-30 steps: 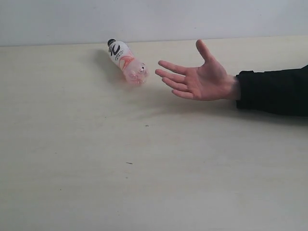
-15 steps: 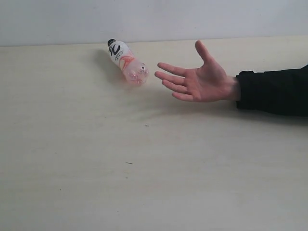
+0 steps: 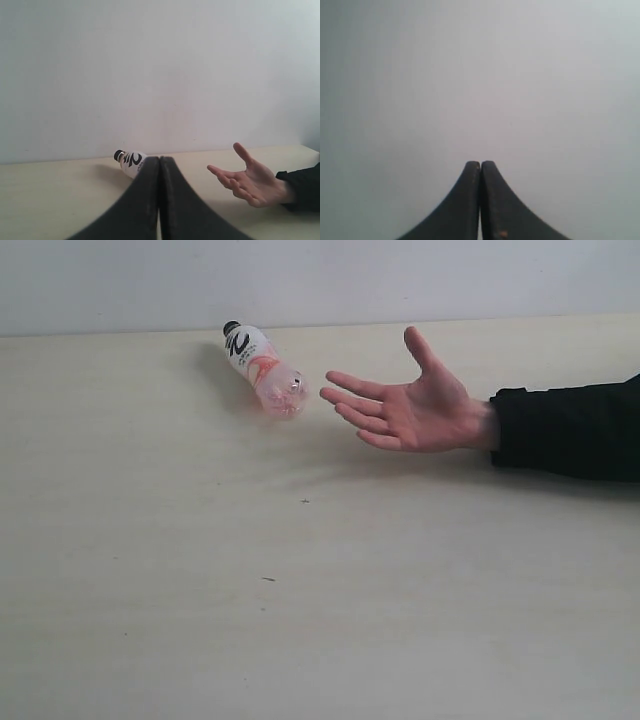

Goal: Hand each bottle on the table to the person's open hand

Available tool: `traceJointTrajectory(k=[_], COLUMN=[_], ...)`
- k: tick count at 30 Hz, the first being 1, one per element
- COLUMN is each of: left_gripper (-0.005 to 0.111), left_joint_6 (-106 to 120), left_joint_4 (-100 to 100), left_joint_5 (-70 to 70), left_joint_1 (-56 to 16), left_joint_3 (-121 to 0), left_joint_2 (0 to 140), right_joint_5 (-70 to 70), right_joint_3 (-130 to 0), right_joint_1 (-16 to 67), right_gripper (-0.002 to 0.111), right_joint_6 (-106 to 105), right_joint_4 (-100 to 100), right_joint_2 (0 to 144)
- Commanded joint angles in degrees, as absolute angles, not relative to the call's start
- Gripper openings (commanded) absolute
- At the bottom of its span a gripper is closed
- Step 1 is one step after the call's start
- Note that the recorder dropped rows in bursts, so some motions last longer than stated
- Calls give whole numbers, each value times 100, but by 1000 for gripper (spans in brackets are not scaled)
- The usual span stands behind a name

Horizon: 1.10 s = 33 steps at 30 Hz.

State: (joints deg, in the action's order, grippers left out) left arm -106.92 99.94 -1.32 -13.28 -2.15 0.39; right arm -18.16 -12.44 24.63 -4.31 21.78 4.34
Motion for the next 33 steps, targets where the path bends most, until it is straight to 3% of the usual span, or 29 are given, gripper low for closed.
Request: traceJointTrajectory(k=[1,8,19,22,24,28,33], left_gripper=[0,0,0,0,0,0,0], left_joint_6=[-10664,-10664,-10664,-10664,-10664,-10664,-10664], left_joint_4=[9995,9995,9995,9995,9995,9995,9995], left_joint_5=[-190,-190,-200,-200,-200,-200,-200], left_joint_1=[-1317,-1317,-1317,-1317,-1317,-1317,-1317], left_joint_3=[-197,-197,-197,-197,-197,-197,-197], left_joint_2=[0,0,0,0,0,0,0], right_joint_5=[-51,2720,4755,5847,6103,5632,5827], right_joint_3=[-2132,-4382,-7770,-9388,-10114,-10284,-11315], right_joint_1=[2470,2470,2470,2470,2470,2470,2470], right_gripper=[0,0,0,0,0,0,21], right_joint_6=[-1137,-1414,-1789,-1789,-1789,-1778,-1435], right_joint_4=[2251,1912,2047,2059,2059,2014,1456], right_joint_2=[1944,5068,8936,10426,11023,11614,12484])
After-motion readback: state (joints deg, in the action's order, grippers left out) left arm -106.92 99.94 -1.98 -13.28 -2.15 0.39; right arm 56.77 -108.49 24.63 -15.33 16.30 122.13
